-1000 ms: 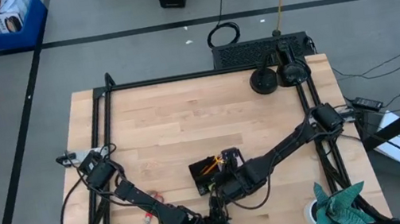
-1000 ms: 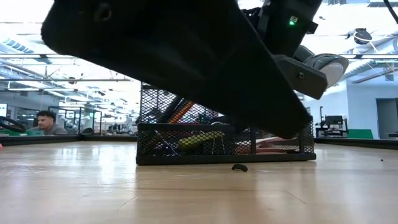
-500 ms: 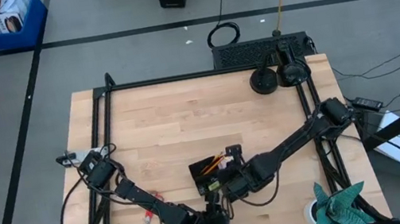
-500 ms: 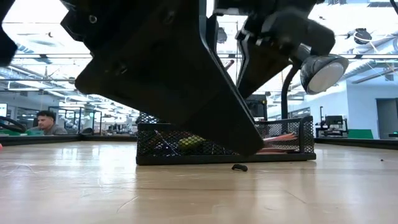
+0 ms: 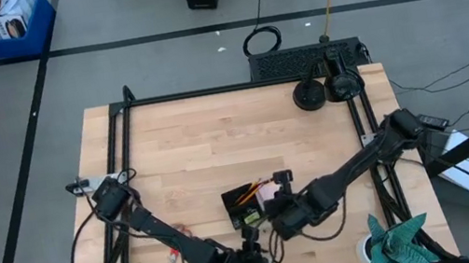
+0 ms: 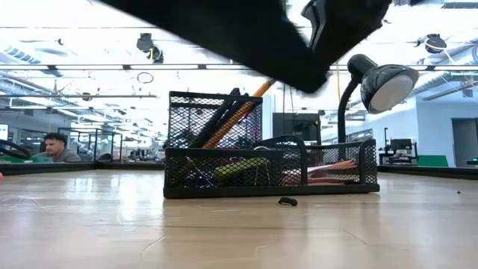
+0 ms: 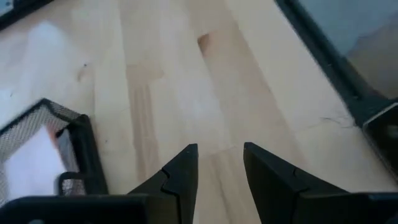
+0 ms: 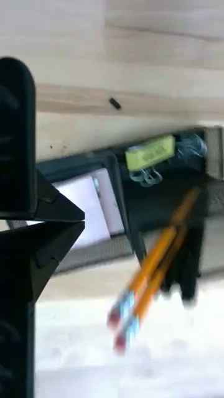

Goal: Pick and place office supplies into organizer
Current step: Adjust the desk organizer on the table, then put the scissors into the top left section of the desk organizer

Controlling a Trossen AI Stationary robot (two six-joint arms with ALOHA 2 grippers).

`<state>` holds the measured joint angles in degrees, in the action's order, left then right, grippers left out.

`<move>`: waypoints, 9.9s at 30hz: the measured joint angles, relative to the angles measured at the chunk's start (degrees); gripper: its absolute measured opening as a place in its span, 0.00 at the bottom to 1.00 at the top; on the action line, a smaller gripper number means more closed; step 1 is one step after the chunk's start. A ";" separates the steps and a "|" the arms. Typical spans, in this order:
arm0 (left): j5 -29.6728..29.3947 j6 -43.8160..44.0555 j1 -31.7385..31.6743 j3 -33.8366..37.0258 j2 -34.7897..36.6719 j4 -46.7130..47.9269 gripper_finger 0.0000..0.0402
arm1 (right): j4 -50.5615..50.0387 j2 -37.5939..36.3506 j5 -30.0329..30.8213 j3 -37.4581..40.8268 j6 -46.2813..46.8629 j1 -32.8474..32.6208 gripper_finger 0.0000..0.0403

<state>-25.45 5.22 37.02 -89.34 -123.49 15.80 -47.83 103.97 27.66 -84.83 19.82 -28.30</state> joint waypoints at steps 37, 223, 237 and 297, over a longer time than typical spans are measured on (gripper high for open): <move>-14.41 23.38 4.93 22.73 3.79 -14.27 0.34 | 40.35 -24.31 -8.09 39.67 -13.28 21.82 0.00; 16.51 88.84 5.93 43.38 32.29 16.71 0.50 | 73.50 -56.42 -8.28 71.64 -11.54 -0.03 0.00; 17.53 87.45 5.37 40.70 32.45 21.43 0.50 | 73.77 -56.42 -8.28 71.64 -11.55 -0.03 0.00; 19.83 77.73 3.89 31.52 20.86 25.35 0.32 | 74.16 -56.44 -8.26 71.62 -11.94 -0.03 0.00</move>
<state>-5.61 82.94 40.91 -57.82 -102.63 41.16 26.33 47.53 19.40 -13.21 7.88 -28.34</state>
